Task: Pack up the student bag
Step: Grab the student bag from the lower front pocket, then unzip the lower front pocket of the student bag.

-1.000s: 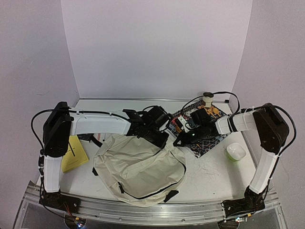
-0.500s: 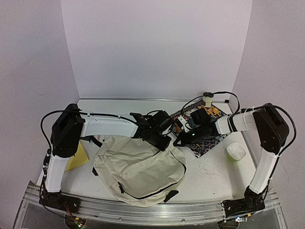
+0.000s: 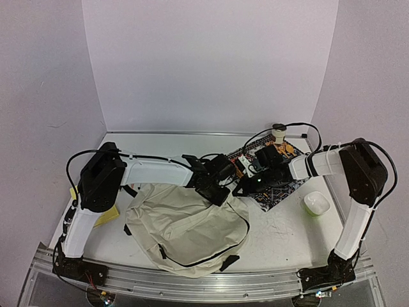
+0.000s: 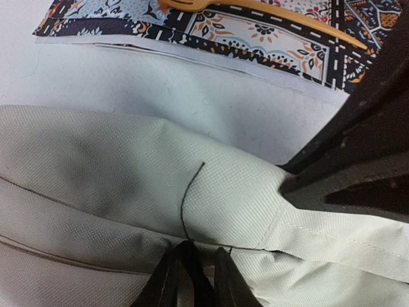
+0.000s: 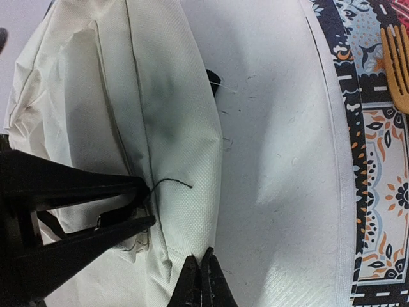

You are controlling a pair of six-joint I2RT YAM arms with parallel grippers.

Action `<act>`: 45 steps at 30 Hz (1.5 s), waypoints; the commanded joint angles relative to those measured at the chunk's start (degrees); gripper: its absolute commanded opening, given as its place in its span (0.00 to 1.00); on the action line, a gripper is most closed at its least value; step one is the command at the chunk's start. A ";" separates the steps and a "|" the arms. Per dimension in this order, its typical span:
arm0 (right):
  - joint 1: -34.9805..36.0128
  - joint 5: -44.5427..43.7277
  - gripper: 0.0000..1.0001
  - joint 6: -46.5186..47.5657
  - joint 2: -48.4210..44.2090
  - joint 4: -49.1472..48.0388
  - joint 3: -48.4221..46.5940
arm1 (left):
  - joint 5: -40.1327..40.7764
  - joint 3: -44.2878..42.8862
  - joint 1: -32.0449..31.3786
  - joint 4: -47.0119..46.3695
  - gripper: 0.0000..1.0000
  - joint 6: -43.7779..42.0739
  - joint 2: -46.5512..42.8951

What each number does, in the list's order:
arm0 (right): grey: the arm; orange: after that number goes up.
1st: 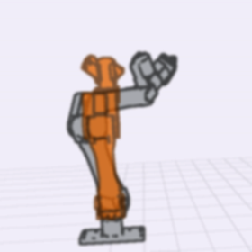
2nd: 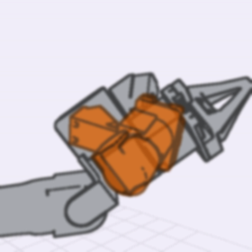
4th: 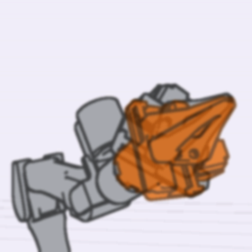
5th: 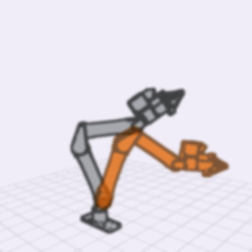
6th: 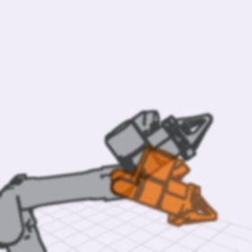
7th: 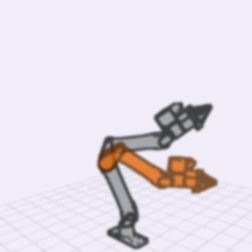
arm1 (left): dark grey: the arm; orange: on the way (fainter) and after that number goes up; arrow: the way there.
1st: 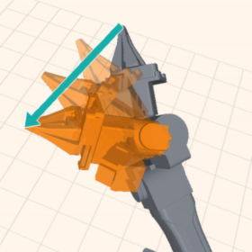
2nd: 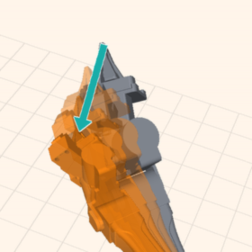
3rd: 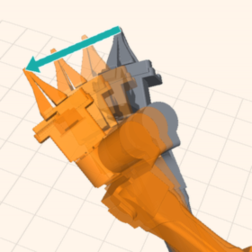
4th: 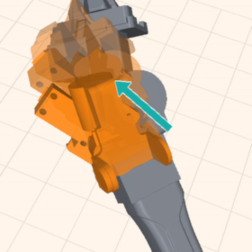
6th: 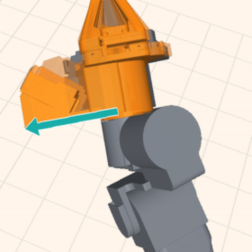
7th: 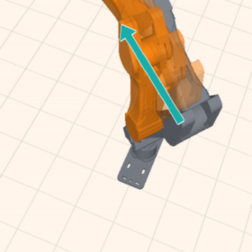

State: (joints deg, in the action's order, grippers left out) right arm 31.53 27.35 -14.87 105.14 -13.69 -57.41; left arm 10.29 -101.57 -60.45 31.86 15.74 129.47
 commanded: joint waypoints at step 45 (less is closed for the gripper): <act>-6.64 -4.83 0.00 -0.58 1.77 0.59 -4.64 | 3.51 49.05 -0.40 -10.92 0.00 22.29 -41.98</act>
State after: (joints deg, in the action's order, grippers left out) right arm 26.78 24.85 -15.05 105.97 -13.62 -59.71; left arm 13.52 -55.88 -60.82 20.59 34.31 90.68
